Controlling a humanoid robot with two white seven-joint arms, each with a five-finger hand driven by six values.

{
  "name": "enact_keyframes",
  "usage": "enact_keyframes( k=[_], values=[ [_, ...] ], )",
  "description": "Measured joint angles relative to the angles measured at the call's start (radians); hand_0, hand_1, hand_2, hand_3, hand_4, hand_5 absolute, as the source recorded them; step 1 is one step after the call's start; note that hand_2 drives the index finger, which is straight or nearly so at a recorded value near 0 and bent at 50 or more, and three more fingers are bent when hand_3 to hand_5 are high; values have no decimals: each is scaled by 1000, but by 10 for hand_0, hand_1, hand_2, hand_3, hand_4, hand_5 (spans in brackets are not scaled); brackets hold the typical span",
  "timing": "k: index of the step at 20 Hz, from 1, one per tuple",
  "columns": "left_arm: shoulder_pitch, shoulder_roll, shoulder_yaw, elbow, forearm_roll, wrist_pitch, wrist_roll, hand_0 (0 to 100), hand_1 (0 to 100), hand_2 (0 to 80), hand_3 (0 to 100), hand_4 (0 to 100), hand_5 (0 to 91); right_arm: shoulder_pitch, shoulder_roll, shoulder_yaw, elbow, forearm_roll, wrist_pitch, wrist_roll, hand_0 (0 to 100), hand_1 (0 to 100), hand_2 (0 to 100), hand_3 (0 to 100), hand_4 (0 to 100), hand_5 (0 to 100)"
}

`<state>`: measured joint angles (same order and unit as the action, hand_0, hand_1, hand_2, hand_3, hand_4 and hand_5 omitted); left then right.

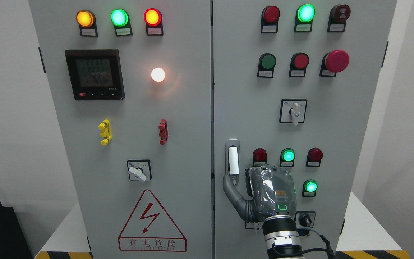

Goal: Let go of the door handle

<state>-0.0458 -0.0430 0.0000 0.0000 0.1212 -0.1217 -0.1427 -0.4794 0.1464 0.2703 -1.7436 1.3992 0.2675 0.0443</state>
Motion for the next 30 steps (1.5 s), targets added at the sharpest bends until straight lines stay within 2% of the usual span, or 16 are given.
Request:
enact_keyframes(
  k=[13,30],
  values=[
    [0,0,0,0,0,0,0,120,389,0,0,0,0,-6,1,-3,4,0,9,2,439,71,1000,1000,983,932],
    [0,0,0,0,0,0,0,120,389,0,0,0,0,-5,1,-7,-3,-2,17,-1,454,77,1000,1000,985,938]
  ],
)
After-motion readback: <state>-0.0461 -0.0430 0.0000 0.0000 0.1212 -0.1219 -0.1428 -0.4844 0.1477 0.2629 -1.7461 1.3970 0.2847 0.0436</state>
